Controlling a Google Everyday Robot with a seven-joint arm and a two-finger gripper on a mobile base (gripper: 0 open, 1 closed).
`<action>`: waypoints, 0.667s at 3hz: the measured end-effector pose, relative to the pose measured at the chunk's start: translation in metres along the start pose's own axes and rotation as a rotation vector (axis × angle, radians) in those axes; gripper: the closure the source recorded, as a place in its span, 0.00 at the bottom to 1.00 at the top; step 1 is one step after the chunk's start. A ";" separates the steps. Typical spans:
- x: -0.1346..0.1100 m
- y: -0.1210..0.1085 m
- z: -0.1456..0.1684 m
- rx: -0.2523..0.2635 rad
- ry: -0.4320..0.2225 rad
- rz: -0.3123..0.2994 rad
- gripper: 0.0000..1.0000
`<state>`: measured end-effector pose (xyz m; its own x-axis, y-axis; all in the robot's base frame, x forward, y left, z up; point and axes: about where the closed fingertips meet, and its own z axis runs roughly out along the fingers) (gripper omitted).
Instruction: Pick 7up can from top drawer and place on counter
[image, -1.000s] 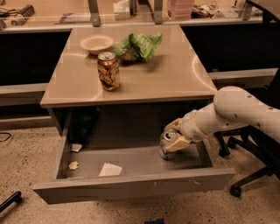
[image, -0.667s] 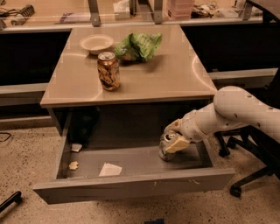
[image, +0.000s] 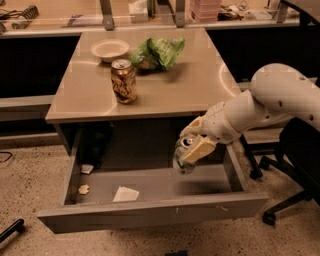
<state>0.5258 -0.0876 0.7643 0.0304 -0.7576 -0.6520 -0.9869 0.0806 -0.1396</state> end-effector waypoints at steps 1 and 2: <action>-0.049 -0.005 -0.046 -0.019 0.032 -0.008 1.00; -0.101 -0.016 -0.098 0.011 0.099 -0.035 1.00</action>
Offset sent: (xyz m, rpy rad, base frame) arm 0.0021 0.0118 0.2408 -0.1984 -0.0804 -0.0138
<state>0.5233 -0.0765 0.9055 0.0483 -0.8206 -0.5695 -0.9838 0.0596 -0.1693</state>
